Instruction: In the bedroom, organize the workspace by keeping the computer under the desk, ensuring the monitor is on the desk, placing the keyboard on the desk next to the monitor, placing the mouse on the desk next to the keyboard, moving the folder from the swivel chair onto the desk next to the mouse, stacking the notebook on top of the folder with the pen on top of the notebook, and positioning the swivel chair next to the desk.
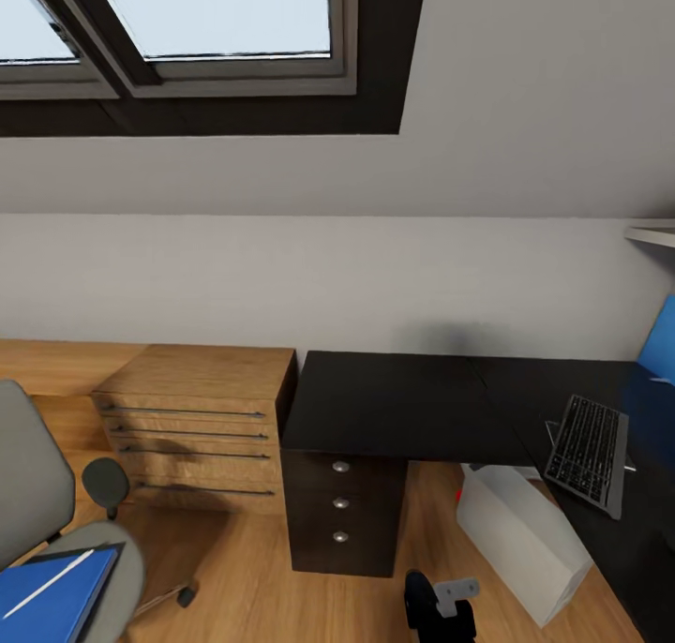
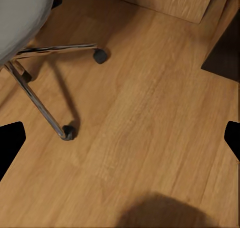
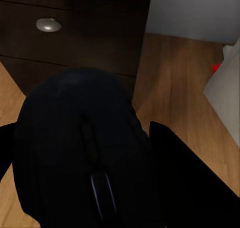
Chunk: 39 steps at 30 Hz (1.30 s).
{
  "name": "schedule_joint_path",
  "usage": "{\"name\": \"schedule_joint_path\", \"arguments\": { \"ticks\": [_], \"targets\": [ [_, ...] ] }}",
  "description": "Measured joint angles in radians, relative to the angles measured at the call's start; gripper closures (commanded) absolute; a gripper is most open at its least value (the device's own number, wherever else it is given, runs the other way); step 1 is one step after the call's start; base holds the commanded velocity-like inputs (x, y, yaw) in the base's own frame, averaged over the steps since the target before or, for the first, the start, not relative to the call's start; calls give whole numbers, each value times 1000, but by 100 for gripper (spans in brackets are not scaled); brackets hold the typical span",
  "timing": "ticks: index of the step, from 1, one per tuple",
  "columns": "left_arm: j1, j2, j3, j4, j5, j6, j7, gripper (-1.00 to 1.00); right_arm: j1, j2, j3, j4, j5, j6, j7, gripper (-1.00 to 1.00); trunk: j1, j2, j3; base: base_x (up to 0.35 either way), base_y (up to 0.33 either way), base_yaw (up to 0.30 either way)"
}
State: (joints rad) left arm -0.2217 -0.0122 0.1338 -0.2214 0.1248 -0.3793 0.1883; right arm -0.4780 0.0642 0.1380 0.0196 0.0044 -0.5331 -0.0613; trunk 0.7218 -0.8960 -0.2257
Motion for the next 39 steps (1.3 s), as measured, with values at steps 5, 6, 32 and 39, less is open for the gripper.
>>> {"name": "schedule_joint_path", "arguments": {
  "ticks": [5,6,32,39],
  "targets": [
    [0,-8,0,-6,-1,-6,-2,-100,0,7,3,-2,0,-17,-2,100,0,0,0,37,4,0],
    [0,-9,-1,-12,-2,-11,-2,-100,0,9,4,-3,-1,-28,-3,100,0,0,0,14,2,0],
    [20,-86,-7,-1145,149,1020,-1,-100,-42,100,-1,-960,-266,982,-142,100,0,0,0,1,0,0],
    [20,-88,-7,-1130,153,1002,0,-100,-42,99,25,-937,-281,893,-142,100,0,0,0,0,0,40]
  ]
}}
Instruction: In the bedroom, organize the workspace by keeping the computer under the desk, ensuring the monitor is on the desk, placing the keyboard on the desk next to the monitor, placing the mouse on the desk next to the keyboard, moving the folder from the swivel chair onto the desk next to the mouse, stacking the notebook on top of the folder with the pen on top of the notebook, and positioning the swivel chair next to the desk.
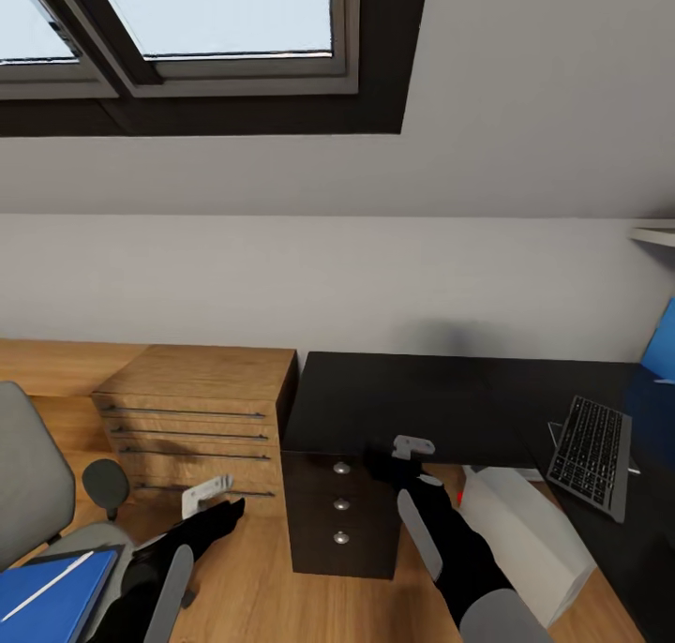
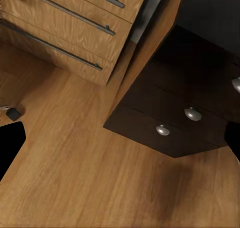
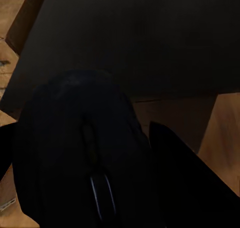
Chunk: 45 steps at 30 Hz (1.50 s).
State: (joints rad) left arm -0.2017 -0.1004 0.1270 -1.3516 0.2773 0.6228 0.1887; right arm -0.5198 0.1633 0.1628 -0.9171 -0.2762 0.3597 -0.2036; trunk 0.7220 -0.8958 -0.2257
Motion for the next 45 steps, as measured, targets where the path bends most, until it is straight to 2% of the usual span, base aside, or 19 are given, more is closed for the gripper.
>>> {"name": "schedule_joint_path", "arguments": {
  "ticks": [4,7,11,19,24,32,39,45],
  "targets": [
    [0,0,-5,4,-1,-1,1,-100,2,2,9,2,2,-79,-6,100,0,0,-2,2,-27,187],
    [0,0,-6,4,-1,-1,-2,-100,2,1,10,5,3,-103,-7,100,0,0,-5,100,-183,223],
    [0,0,-8,5,-1,-1,1,-100,2,1,12,10,4,-108,-8,100,0,0,-8,195,-247,231],
    [0,0,-7,4,-2,-1,2,-100,2,3,95,53,5,-114,-6,100,0,0,-15,105,-111,236],
    [0,0,-7,4,-1,-1,2,-100,2,3,100,65,5,-146,-7,100,0,0,-19,2,-2,236],
    [0,0,-7,4,-1,-1,2,-100,2,3,106,73,5,-154,-7,100,0,0,-25,3,0,236],
    [0,0,-7,4,-1,-1,2,-100,2,1,119,86,7,-154,1,100,0,0,-30,214,0,143],
    [0,0,-8,5,0,-1,2,-100,2,-2,175,104,31,-157,4,100,0,0,-30,269,0,14]
  ]
}}
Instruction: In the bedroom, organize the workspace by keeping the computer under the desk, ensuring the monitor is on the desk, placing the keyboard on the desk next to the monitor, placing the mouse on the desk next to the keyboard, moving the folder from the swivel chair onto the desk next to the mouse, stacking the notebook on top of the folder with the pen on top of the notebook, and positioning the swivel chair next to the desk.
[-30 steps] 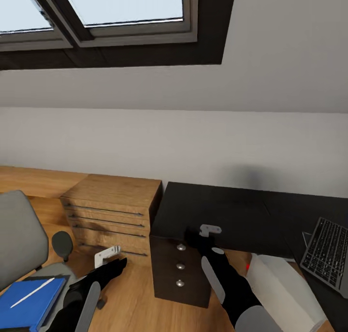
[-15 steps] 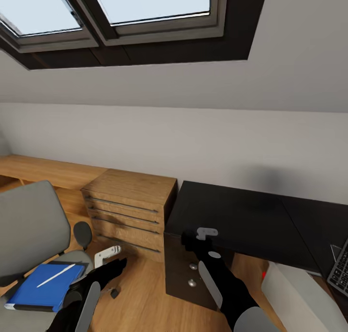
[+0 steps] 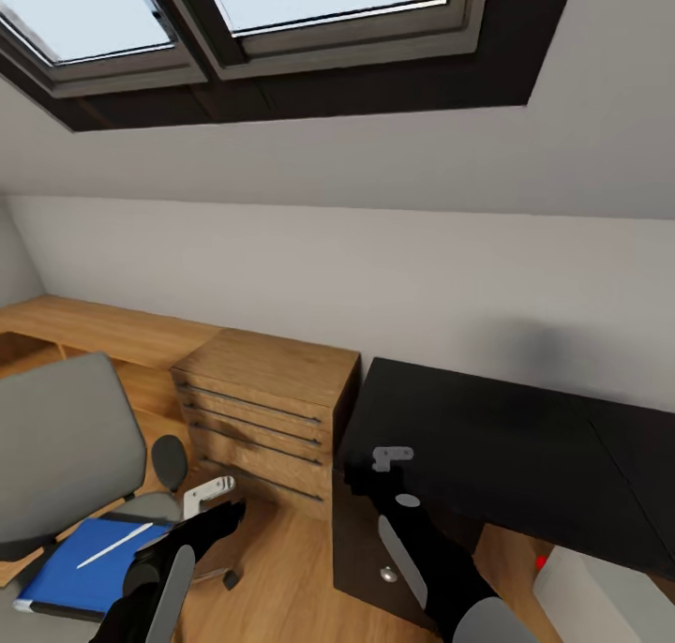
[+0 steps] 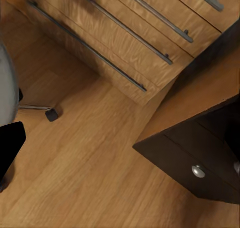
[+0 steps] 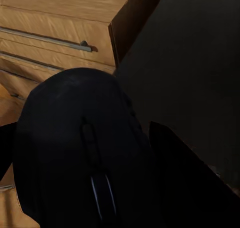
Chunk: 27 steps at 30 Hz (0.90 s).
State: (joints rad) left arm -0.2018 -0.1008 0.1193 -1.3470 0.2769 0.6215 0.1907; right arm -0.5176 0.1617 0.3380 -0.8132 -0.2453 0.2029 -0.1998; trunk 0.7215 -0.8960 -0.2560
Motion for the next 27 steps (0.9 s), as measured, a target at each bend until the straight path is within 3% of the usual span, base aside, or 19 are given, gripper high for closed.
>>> {"name": "schedule_joint_path", "arguments": {
  "ticks": [15,27],
  "targets": [
    [0,0,-1,0,1,-1,0,-100,0,-1,21,63,8,-37,-1,100,0,0,0,236,0,1],
    [0,-1,-1,0,1,0,-4,-100,-4,1,19,166,47,-36,-7,100,0,0,0,75,0,0]
  ]
}}
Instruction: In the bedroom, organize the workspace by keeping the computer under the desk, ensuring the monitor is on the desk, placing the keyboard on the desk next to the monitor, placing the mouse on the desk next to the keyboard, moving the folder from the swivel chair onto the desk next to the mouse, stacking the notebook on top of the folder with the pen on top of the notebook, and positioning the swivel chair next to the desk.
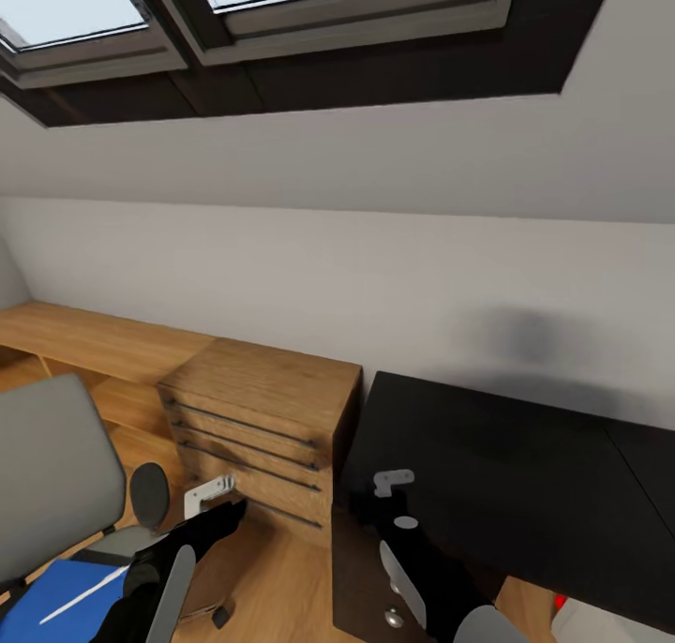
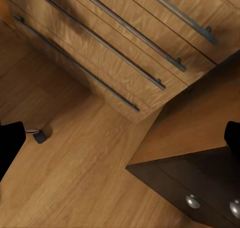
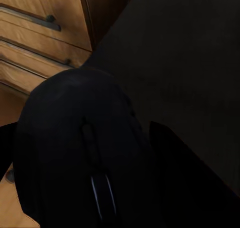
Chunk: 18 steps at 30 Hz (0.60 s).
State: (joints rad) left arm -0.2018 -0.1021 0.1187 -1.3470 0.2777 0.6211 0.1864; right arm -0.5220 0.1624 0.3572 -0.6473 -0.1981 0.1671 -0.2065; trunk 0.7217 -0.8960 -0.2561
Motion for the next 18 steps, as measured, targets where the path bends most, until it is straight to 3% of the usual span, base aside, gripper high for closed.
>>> {"name": "schedule_joint_path", "arguments": {
  "ticks": [12,18],
  "targets": [
    [0,0,-1,0,0,-1,0,-100,-36,0,-3,104,0,-2,-2,100,0,0,0,298,0,0],
    [0,0,-3,0,0,-1,1,-100,-41,0,-5,119,1,-2,-1,100,0,0,0,68,0,0]
  ]
}}
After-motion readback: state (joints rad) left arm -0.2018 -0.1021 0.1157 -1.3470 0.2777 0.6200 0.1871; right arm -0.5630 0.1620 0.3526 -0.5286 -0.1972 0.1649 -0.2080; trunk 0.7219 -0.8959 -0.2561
